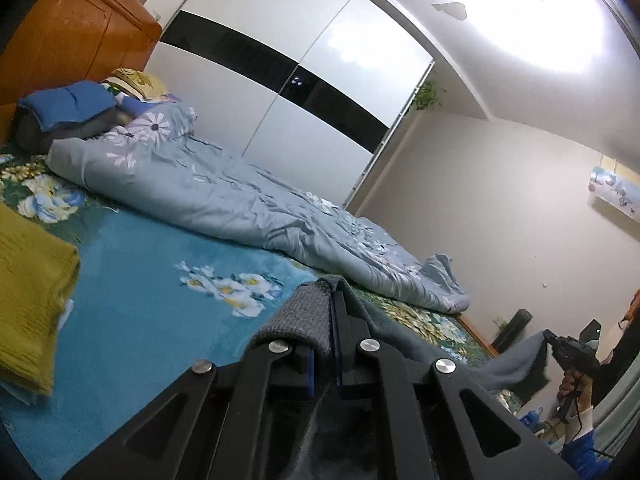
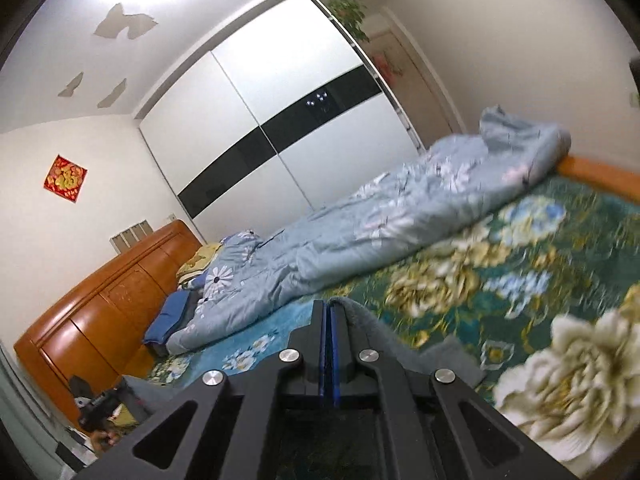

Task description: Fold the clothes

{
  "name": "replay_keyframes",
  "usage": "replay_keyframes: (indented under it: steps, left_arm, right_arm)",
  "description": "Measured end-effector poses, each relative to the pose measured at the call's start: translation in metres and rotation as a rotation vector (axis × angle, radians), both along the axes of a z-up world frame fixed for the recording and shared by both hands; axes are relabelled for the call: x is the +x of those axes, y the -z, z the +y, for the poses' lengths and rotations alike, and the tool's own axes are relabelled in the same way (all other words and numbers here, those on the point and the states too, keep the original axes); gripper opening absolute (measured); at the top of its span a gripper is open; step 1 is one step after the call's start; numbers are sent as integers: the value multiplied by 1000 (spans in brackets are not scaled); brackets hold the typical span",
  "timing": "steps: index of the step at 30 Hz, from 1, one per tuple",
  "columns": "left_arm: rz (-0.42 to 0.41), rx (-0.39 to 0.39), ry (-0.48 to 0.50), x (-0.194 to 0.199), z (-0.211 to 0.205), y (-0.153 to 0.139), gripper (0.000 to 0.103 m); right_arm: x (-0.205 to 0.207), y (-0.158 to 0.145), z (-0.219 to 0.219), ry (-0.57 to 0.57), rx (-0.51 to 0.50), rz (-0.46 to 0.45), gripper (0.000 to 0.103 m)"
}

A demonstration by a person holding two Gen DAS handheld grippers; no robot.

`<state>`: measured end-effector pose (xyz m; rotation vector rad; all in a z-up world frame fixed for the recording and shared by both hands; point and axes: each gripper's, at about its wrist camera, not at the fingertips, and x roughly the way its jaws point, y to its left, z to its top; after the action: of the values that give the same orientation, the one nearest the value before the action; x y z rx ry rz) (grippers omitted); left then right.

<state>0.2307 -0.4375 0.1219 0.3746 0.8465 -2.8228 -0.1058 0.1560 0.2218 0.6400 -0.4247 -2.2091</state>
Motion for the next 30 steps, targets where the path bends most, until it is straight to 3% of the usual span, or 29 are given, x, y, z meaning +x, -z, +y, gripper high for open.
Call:
replay_keyframes:
  steps: [2, 7, 9, 11, 16, 19, 24, 27, 30]
  left_arm:
    - [-45, 12, -22, -14, -12, 3, 7]
    - [-195, 90, -67, -68, -47, 42, 7]
    - [-241, 133, -81, -90, -60, 64, 7]
    - [-272, 164, -98, -106, -70, 82, 7]
    - [-309, 207, -140, -130, -90, 106, 7]
    - [-301, 217, -169, -136, -103, 105, 7]
    - [-321, 164, -223, -156, -122, 100, 7]
    - [-384, 131, -252, -173, -132, 107, 7]
    - [-444, 152, -261, -187, -141, 124, 7]
  right_arm:
    - [-19, -2, -7, 15, 23, -16, 2]
    - [-96, 39, -54, 43, 129, -177, 2]
    - [-127, 69, -74, 55, 169, -243, 2]
    - [-152, 99, -91, 55, 183, -298, 2]
    - [-201, 142, -130, 62, 225, -362, 2]
    - [-229, 147, -152, 59, 250, -356, 2]
    - [-263, 147, -201, 21, 301, -325, 2]
    - [-276, 157, -230, 1, 351, -323, 2]
    - [-284, 176, -251, -13, 405, -338, 2]
